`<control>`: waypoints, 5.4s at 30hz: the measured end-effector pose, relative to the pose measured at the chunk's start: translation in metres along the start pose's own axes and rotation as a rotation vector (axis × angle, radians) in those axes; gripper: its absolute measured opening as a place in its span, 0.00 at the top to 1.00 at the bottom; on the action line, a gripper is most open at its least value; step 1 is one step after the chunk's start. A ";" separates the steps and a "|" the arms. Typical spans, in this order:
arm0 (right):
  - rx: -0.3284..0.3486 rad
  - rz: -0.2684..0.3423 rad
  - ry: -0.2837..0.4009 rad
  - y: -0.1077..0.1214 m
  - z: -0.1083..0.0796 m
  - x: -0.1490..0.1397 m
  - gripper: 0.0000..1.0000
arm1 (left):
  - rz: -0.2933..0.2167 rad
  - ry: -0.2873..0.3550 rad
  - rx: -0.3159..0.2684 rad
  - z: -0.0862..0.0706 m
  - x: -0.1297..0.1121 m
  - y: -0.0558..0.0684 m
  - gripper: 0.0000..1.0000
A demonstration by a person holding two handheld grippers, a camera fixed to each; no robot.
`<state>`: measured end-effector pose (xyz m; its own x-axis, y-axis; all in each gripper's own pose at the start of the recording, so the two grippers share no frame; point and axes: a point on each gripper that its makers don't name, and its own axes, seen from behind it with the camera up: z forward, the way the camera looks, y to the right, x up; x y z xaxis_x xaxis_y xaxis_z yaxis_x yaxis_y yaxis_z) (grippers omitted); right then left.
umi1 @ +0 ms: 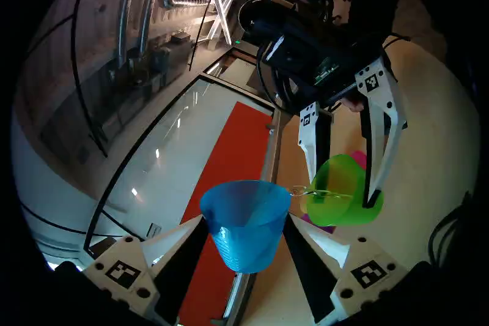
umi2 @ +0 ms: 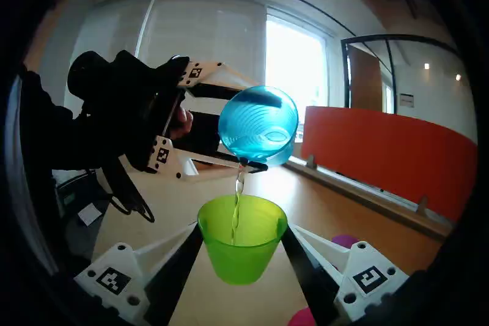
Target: Pour water
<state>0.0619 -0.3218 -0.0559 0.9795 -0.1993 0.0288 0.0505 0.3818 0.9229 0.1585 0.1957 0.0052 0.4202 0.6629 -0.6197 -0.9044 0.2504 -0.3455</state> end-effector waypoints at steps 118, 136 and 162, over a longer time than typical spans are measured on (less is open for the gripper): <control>0.000 -0.012 0.017 -0.004 0.007 0.008 0.10 | 0.385 -0.008 0.087 -0.006 0.011 -0.015 0.18; -0.002 -0.013 0.020 -0.004 0.006 0.010 0.09 | 0.425 -0.009 0.097 -0.008 0.015 -0.015 0.18; -0.005 -0.013 0.024 -0.004 0.004 0.012 0.09 | 0.403 -0.005 0.092 -0.006 0.016 -0.012 0.18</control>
<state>0.0726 -0.3297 -0.0579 0.9832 -0.1823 0.0073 0.0643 0.3839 0.9212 0.1769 0.1992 -0.0049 0.0312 0.7240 -0.6890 -0.9994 0.0322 -0.0114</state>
